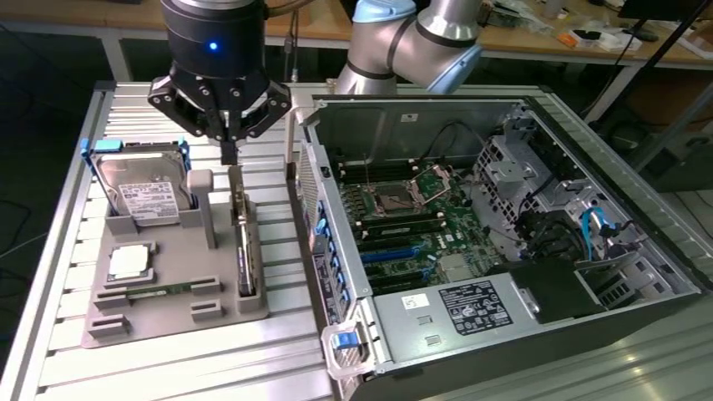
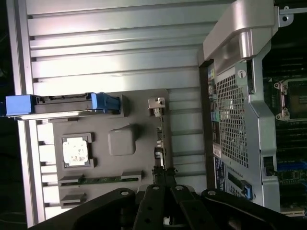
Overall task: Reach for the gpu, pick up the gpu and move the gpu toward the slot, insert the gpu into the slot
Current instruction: 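Reach for the gpu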
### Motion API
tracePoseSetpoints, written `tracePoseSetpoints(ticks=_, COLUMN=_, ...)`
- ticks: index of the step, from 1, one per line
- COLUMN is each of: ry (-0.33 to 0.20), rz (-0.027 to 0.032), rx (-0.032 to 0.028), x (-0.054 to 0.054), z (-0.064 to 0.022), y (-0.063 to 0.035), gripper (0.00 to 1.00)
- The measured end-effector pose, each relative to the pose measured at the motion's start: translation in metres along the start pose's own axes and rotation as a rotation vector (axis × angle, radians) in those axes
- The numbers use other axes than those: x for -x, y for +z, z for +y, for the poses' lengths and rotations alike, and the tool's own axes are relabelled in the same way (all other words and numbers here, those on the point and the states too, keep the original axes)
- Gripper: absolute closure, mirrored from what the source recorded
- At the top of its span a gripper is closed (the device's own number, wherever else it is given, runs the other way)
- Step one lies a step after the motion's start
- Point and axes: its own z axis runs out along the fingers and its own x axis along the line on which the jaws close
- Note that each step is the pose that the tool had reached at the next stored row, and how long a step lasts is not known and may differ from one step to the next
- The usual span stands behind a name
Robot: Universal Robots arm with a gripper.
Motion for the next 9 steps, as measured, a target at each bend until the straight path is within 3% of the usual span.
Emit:
tracePoseSetpoints(ticks=2, ry=0.0, rz=0.0041, rx=-0.0002, x=-0.004, z=-0.0004, y=0.0011, gripper=0.89)
tracePoseSetpoints(ticks=9, ry=0.0, rz=0.0042, rx=-0.0003, x=-0.0042, z=-0.0005, y=0.001, gripper=0.89)
